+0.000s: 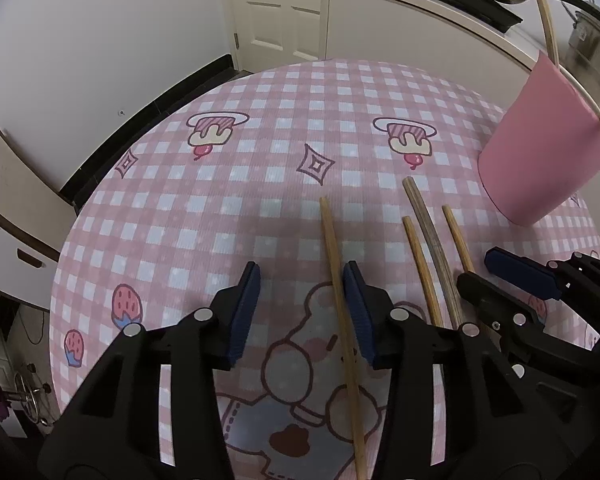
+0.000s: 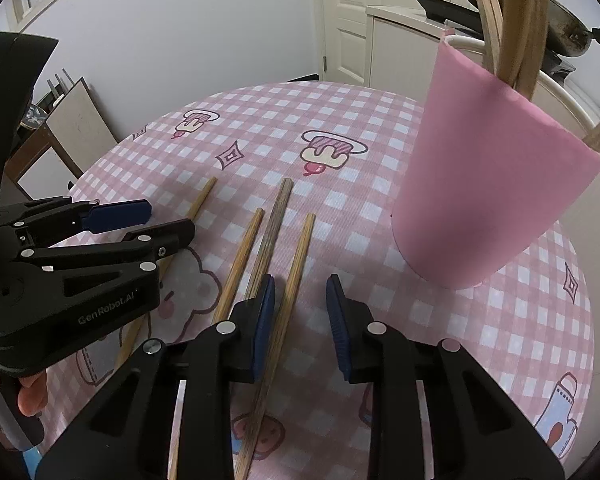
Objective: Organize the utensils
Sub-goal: 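Close the left gripper on one chopstick while the right gripper grasps another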
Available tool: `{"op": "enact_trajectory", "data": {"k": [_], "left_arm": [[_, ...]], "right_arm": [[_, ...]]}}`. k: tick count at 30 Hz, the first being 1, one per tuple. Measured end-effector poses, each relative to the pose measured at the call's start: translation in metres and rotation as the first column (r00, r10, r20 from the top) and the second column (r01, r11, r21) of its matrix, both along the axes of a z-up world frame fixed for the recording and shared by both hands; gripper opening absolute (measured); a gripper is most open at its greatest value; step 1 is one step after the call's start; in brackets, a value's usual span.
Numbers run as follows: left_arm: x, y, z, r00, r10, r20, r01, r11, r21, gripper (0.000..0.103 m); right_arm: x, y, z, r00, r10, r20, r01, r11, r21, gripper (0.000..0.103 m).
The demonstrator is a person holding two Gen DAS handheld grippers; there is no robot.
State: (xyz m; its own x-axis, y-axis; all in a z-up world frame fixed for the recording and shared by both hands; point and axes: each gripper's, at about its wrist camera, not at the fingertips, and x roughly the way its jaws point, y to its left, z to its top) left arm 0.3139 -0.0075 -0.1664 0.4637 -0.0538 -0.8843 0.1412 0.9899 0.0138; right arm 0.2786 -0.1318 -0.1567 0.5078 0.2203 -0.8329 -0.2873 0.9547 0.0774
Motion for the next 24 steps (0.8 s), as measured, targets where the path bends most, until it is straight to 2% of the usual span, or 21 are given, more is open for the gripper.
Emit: {"op": "enact_trajectory", "data": {"k": [8,11,16,19,24], "left_arm": [[-0.001,-0.003,0.0,1.0,-0.003,0.007,0.003,1.0,-0.003,0.036],[-0.001,-0.003,0.0,1.0,-0.003,0.008,0.003,1.0,-0.002,0.034],[-0.001,-0.007,0.002,1.0,-0.011,0.015,0.011,1.0,-0.004,0.016],[-0.005,-0.006,0.003,1.0,-0.01,0.013,0.01,1.0,-0.024,0.009],[-0.004,0.011,0.004,1.0,0.02,-0.024,-0.023,0.992,-0.123,0.007]], "right_arm": [[0.001,-0.002,-0.002,1.0,-0.008,0.014,0.008,1.0,0.005,0.008],[0.0,-0.001,-0.002,1.0,-0.01,0.021,0.01,1.0,0.003,0.007],[-0.002,-0.001,-0.002,0.999,-0.014,0.029,0.013,1.0,0.015,0.007],[-0.004,-0.001,0.0,1.0,-0.011,0.028,0.01,1.0,0.021,0.006],[-0.008,0.0,0.005,0.999,-0.004,0.04,0.003,1.0,0.025,0.005]]}}
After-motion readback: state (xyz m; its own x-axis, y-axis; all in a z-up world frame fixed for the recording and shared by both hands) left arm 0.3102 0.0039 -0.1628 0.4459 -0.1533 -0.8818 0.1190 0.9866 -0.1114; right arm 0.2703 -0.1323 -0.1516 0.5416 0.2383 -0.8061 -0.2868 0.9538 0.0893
